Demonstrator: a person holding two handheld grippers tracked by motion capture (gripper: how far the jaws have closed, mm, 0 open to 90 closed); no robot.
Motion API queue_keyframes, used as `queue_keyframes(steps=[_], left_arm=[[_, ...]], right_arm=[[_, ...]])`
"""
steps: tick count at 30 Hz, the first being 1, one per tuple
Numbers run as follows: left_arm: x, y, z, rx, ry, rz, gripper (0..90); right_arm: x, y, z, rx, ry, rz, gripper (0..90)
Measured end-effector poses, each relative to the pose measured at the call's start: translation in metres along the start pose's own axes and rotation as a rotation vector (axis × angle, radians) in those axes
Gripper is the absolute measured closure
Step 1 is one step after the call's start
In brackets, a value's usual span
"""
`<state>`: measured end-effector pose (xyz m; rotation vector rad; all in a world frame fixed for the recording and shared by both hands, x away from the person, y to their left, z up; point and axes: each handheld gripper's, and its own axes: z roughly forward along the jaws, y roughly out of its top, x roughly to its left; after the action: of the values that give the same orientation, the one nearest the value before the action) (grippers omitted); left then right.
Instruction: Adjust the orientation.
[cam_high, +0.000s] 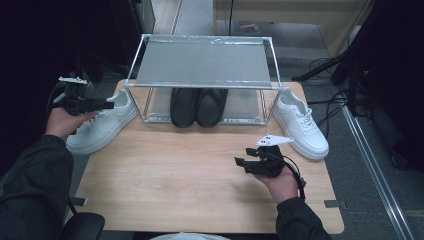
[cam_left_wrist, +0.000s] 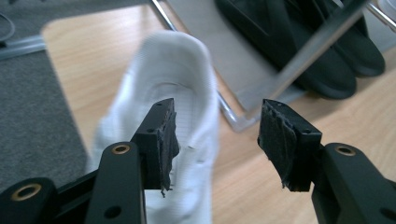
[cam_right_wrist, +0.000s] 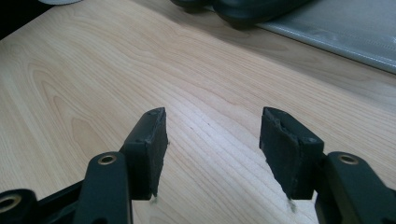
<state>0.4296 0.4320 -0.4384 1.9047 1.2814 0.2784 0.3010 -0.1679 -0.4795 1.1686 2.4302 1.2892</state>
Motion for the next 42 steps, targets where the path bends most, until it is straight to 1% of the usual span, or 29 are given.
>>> queue_keyframes(steps=[1, 6, 7, 8, 9, 11, 13, 18, 20, 25, 28, 30, 34, 36, 38, 41, 42], left_arm=[[0.003, -0.001, 0.0, -0.005, 0.003, -0.005, 47.1], [0.011, -0.007, 0.011, 0.067, 0.019, -0.003, 47.7], [0.011, -0.01, 0.011, 0.049, 0.023, 0.006, 49.4], [0.012, -0.01, 0.011, 0.041, 0.025, 0.002, 50.5], [0.014, -0.011, 0.01, 0.029, 0.014, -0.013, 51.4], [0.015, -0.013, 0.01, 0.016, 0.005, -0.01, 52.0], [0.015, -0.015, 0.01, 0.014, 0.001, -0.006, 53.4], [0.012, -0.017, 0.011, 0.041, 0.002, 0.009, 54.1], [0.012, -0.019, 0.011, 0.039, 0.004, 0.004, 54.8], [0.013, -0.023, 0.011, 0.053, -0.002, 0.016, 57.7], [0.011, -0.023, 0.011, 0.067, -0.003, 0.018, 57.6], [0.011, -0.023, 0.011, 0.065, 0.004, 0.022, 57.5], [0.017, -0.021, 0.007, 0.015, -0.004, -0.034, 57.2], [0.017, -0.019, 0.008, 0.016, 0.003, -0.025, 56.8], [0.015, -0.016, 0.009, 0.031, 0.004, -0.011, 56.2], [0.014, -0.015, 0.012, 0.04, 0.004, 0.007, 55.7], [0.014, -0.016, 0.013, 0.043, -0.001, 0.007, 56.1]], right_arm=[[0.0, -0.001, 0.0, -0.003, -0.003, -0.005, 42.9], [0.0, -0.002, -0.001, 0.002, -0.007, 0.001, 42.8], [-0.001, -0.002, -0.001, 0.003, -0.008, 0.001, 42.7], [0.0, -0.002, -0.002, 0.004, -0.009, 0.001, 42.7], [-0.001, -0.003, -0.001, 0.005, -0.009, 0.0, 42.7], [-0.001, -0.003, -0.001, 0.006, -0.011, -0.002, 42.6], [-0.001, -0.003, 0.0, 0.007, -0.01, -0.002, 42.6], [-0.001, -0.003, 0.0, 0.007, -0.012, -0.002, 42.6], [-0.001, -0.003, 0.0, 0.007, -0.012, -0.002, 42.6], [0.0, -0.003, 0.0, 0.01, -0.011, 0.0, 42.4], [0.0, -0.003, 0.0, 0.01, -0.01, -0.001, 42.3], [0.0, -0.003, 0.001, 0.011, -0.01, 0.001, 42.3], [0.0, -0.003, 0.001, 0.012, -0.01, 0.0, 42.3], [0.0, -0.003, 0.001, 0.013, -0.012, -0.001, 42.2], [0.0, -0.003, 0.002, 0.015, -0.012, 0.001, 42.3], [0.0, -0.003, 0.003, 0.017, -0.01, 0.002, 42.3], [0.0, -0.003, 0.003, 0.018, -0.009, 0.001, 42.3]])
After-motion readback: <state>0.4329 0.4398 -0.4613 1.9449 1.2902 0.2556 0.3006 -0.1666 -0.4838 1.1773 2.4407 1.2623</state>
